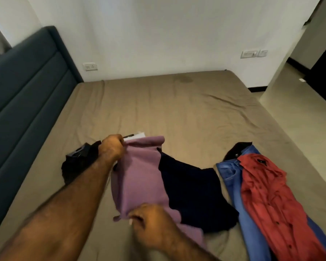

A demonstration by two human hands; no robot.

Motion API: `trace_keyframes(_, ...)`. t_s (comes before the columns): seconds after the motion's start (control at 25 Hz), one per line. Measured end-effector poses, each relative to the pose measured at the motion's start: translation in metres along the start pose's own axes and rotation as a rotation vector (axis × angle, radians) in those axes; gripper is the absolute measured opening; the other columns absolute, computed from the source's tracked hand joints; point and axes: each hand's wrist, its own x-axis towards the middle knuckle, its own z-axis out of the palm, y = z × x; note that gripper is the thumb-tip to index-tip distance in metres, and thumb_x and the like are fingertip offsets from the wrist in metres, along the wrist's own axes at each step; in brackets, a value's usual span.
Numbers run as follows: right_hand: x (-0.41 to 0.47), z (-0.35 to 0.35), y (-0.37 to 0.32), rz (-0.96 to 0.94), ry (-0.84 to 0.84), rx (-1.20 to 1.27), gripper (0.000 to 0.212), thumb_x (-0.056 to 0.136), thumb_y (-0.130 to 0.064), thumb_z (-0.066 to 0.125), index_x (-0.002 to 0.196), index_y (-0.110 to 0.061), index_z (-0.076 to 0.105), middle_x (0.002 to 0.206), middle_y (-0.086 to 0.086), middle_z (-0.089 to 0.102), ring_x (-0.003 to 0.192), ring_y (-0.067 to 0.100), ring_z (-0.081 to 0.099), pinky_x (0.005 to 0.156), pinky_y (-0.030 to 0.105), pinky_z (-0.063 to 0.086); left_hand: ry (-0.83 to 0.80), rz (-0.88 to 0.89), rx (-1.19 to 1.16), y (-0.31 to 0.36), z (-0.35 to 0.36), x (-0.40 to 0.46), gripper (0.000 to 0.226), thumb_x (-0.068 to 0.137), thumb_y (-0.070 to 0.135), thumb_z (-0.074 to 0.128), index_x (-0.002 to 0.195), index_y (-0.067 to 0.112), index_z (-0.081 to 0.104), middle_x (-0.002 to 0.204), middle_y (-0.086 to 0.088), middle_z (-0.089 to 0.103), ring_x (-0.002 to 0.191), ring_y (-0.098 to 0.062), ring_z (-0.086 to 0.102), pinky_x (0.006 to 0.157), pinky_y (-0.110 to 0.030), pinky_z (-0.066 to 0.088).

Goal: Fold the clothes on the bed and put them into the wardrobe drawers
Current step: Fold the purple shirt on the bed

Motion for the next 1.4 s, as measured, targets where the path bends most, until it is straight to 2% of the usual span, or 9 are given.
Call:
trace_keyframes(0.16,0.043,0.117,0.051,0.117,-0.094,-0.072,0.019,0.093,-0.035,0.062,0.110,-0.031,0.071,0.112,-0.008,0.069,0.104,0.018,0.063,0.094,0.036,0.052,-0.106,0.008,0.356,-0.140,0.076,-0.021,0.047,0.093,0.035,0.061,0.138,0.022,0.056,0.146,-0.012,0.049,0.131,-0.037,0.047,0.104,-0.049,0.045)
trace_keyframes(0.36,0.010,0.189,0.160,0.579,-0.205,-0.196,0.020,0.092,-0.018,0.048,0.074,-0.017,0.059,0.089,0.008,0.071,0.080,0.028,0.064,0.073,0.037,0.050,-0.352,0.182,0.224,-0.268,0.191,-0.131,0.047,0.081,0.054,0.054,0.108,0.020,0.072,0.106,-0.010,0.068,0.097,-0.039,0.065,0.079,-0.046,0.057)
trace_keyframes(0.52,-0.045,0.196,0.233,0.760,-0.294,-0.344,0.025,0.097,-0.023,0.048,0.088,-0.030,0.070,0.103,-0.006,0.074,0.098,0.017,0.069,0.086,0.031,0.054,-0.553,0.234,0.279,-0.293,0.269,-0.216,0.057,0.079,0.069,0.049,0.110,0.025,0.069,0.103,-0.002,0.070,0.095,-0.031,0.065,0.081,-0.042,0.056)
trace_keyframes(0.68,-0.064,0.209,0.267,0.615,-0.398,-0.442,0.026,0.095,-0.024,0.052,0.107,-0.028,0.074,0.109,-0.004,0.071,0.102,0.018,0.068,0.087,0.033,0.055,-0.484,0.354,0.138,-0.308,0.319,-0.256,0.052,0.090,0.070,0.051,0.107,0.025,0.072,0.098,0.004,0.076,0.089,-0.024,0.072,0.077,-0.032,0.060)
trace_keyframes(0.84,-0.073,0.228,0.271,0.413,-0.485,-0.448,0.028,0.098,-0.030,0.054,0.118,-0.031,0.073,0.117,-0.003,0.069,0.103,0.020,0.067,0.090,0.033,0.055,-0.612,0.578,0.226,-0.297,0.339,-0.287,0.069,0.080,0.081,0.063,0.130,0.034,0.066,0.127,0.008,0.070,0.116,-0.021,0.067,0.099,-0.038,0.055)
trace_keyframes(1.04,-0.076,0.253,0.273,0.231,-0.477,-0.493,0.041,0.102,-0.025,0.054,0.141,-0.034,0.059,0.131,-0.004,0.063,0.114,0.022,0.064,0.097,0.035,0.053,-0.767,0.416,0.519,-0.256,0.347,-0.311,0.091,0.080,0.082,0.059,0.153,0.033,0.038,0.157,-0.004,0.038,0.145,-0.034,0.032,0.122,-0.062,0.014)
trace_keyframes(1.2,-0.075,0.270,0.278,0.136,-0.411,-0.606,0.024,0.100,-0.033,0.057,0.117,-0.028,0.073,0.115,0.002,0.063,0.098,0.026,0.066,0.084,0.038,0.054,-0.568,0.296,0.567,-0.246,0.371,-0.341,0.057,0.092,0.039,0.061,0.146,0.027,0.048,0.149,-0.010,0.045,0.139,-0.039,0.039,0.120,-0.069,0.013)
trace_keyframes(1.28,-0.078,0.273,0.282,0.059,-0.306,-0.625,0.017,0.093,-0.036,0.062,0.094,-0.025,0.076,0.102,0.001,0.059,0.089,0.024,0.060,0.076,0.039,0.051,-0.394,0.335,0.359,-0.266,0.373,-0.342,0.042,0.086,0.029,0.058,0.127,0.029,0.065,0.130,-0.003,0.062,0.121,-0.033,0.055,0.112,-0.056,0.035)
trace_keyframes(1.4,-0.083,0.263,0.284,-0.004,-0.218,-0.353,0.012,0.090,-0.032,0.061,0.096,-0.026,0.069,0.109,-0.008,0.063,0.101,0.016,0.056,0.085,0.038,0.046,-0.251,0.178,-0.305,-0.301,0.358,-0.338,0.020,0.091,0.024,0.059,0.108,0.024,0.070,0.104,0.005,0.071,0.097,-0.021,0.065,0.088,-0.037,0.051)
